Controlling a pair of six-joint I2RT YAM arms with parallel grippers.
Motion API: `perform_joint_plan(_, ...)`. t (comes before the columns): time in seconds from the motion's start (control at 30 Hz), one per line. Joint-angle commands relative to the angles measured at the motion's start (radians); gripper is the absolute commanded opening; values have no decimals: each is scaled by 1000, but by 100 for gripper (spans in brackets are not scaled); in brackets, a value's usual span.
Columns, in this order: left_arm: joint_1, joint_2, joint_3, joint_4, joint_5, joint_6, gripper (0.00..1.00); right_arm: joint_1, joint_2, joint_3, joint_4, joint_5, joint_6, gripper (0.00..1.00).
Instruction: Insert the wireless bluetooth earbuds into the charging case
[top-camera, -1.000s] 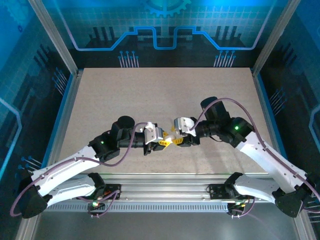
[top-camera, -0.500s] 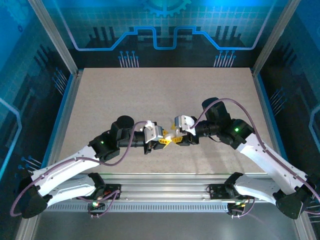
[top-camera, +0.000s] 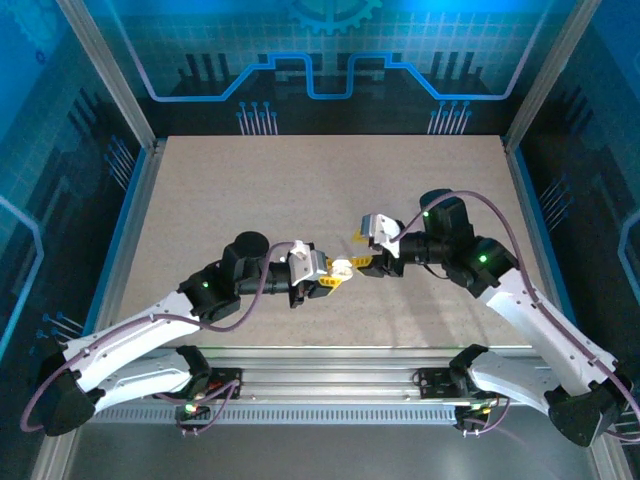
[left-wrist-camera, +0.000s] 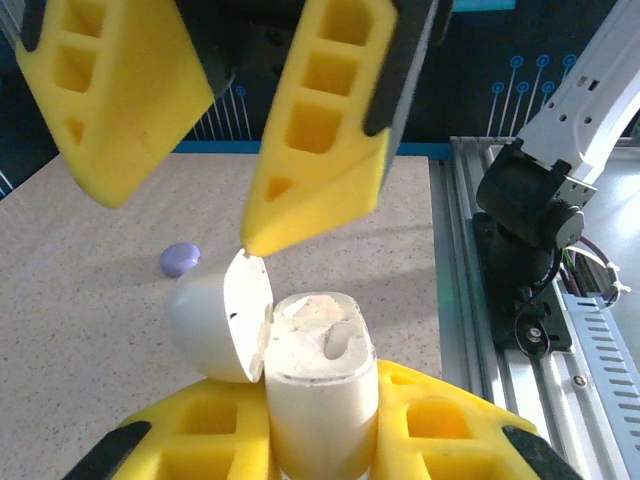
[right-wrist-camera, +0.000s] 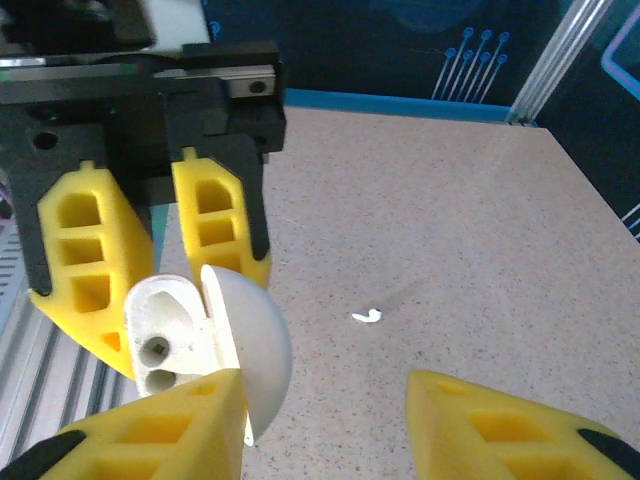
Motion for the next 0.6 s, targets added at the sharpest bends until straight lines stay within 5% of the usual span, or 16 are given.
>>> perform_joint_plan(0.0, -6, -3, 4, 15, 46, -14, 12, -18, -6, 3, 50, 35, 35, 45)
perform_joint_plan(0.57, -3, -12, -33, 82, -35, -73, 11, -29, -80, -27, 110, 19, 88, 47)
